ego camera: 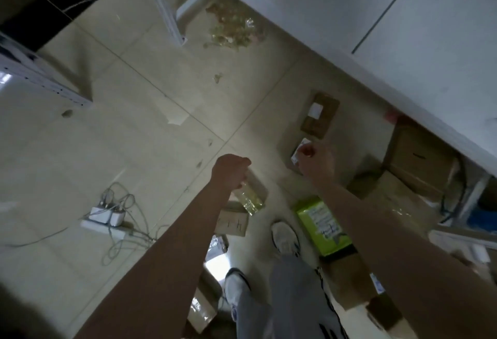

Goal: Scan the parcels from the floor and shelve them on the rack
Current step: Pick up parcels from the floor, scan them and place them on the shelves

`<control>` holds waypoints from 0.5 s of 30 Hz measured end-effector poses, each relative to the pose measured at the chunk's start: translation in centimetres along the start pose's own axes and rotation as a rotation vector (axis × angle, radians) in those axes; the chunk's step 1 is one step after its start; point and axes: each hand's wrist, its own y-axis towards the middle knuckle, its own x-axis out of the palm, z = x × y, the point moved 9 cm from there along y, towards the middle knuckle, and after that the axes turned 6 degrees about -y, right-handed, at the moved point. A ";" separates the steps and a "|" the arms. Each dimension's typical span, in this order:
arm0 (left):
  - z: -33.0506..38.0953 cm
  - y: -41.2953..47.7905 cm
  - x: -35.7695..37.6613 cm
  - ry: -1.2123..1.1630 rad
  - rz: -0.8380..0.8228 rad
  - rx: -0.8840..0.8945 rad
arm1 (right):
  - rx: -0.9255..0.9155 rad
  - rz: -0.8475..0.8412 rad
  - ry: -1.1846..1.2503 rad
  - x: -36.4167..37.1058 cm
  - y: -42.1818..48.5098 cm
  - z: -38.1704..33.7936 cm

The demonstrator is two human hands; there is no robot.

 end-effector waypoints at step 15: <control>-17.2 9.1 -5.4 0.077 0.202 0.004 | -0.044 -0.361 -0.576 28.3 -2.1 12.1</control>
